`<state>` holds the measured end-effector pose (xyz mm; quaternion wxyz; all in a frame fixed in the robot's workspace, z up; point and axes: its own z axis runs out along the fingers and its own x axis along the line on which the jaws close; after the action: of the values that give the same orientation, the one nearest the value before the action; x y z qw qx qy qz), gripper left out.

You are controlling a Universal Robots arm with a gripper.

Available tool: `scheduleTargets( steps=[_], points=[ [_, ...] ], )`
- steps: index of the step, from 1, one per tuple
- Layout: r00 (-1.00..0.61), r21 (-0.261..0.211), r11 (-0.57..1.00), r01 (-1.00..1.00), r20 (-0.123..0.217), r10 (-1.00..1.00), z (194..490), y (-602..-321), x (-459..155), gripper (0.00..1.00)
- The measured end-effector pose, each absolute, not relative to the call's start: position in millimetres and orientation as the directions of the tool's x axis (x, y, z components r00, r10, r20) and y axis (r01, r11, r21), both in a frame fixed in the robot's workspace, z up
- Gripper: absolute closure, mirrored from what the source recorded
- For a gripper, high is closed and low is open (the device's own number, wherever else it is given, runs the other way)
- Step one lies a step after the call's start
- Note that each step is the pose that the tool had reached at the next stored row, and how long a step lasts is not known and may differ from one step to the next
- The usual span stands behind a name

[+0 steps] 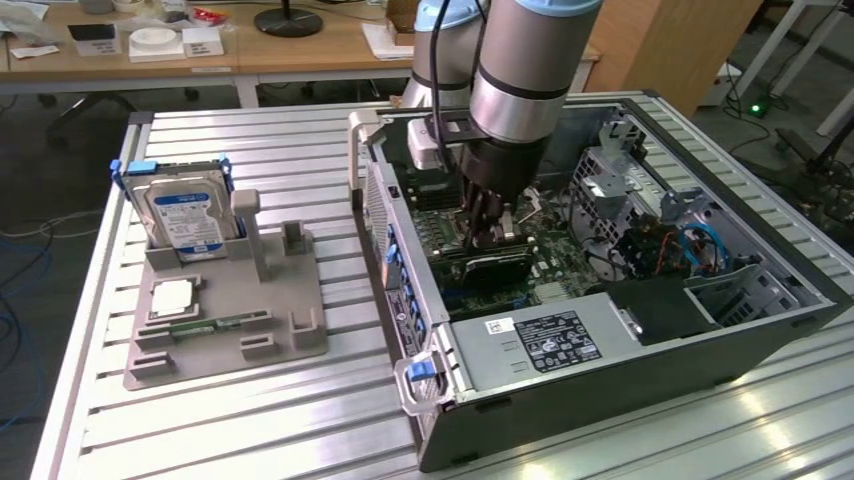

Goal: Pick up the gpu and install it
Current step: 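Press down on the gpu until it lock into place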

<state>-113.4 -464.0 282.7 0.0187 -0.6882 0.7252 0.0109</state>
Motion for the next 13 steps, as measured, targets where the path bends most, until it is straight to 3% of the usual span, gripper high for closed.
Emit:
scheduleTargets(
  steps=[13],
  points=[
    [-0.053,0.003,0.053,-0.999,-0.042,-0.998,282.8,-464.0,-113.4,0.89]
  ],
)
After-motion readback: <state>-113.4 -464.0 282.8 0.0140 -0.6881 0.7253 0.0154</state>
